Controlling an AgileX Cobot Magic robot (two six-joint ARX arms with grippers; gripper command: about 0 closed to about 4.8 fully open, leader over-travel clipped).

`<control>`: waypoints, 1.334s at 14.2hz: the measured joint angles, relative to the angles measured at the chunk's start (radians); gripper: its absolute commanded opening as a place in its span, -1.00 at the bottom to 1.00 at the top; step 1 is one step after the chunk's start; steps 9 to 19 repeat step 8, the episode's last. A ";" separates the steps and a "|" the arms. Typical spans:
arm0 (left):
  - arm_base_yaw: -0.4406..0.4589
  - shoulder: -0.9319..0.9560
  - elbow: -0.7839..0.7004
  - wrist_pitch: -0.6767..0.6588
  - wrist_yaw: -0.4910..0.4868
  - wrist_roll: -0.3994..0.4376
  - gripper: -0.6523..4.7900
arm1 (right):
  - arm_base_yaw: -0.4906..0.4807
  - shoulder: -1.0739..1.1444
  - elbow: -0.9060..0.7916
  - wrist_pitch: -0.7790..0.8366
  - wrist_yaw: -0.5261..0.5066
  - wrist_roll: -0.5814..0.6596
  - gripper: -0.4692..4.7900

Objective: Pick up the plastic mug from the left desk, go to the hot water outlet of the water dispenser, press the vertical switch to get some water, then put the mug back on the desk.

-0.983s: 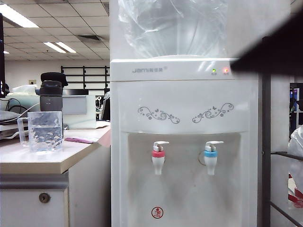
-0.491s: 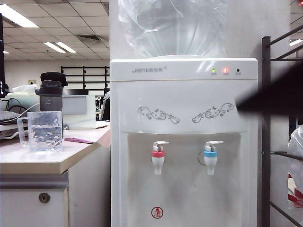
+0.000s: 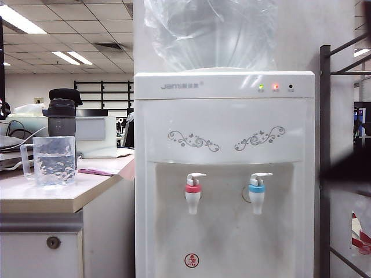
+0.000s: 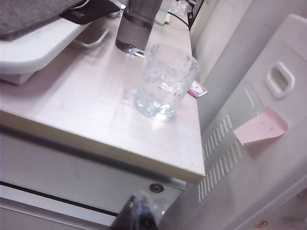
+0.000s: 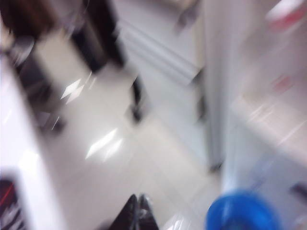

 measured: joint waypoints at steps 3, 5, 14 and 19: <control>0.000 0.000 0.000 0.000 0.000 0.000 -0.78 | -0.243 -0.200 0.000 -0.002 0.006 0.000 -0.78; 0.000 0.000 0.000 0.000 0.001 0.000 -0.78 | -0.363 -0.239 0.005 0.044 0.005 -0.001 -0.78; 0.000 0.000 0.000 0.000 0.000 0.000 -0.78 | -0.634 -0.242 0.002 0.102 -0.022 -0.003 -0.78; 0.000 0.000 0.000 0.000 0.000 0.000 -0.78 | -0.634 -0.242 0.002 0.102 -0.022 -0.003 -0.78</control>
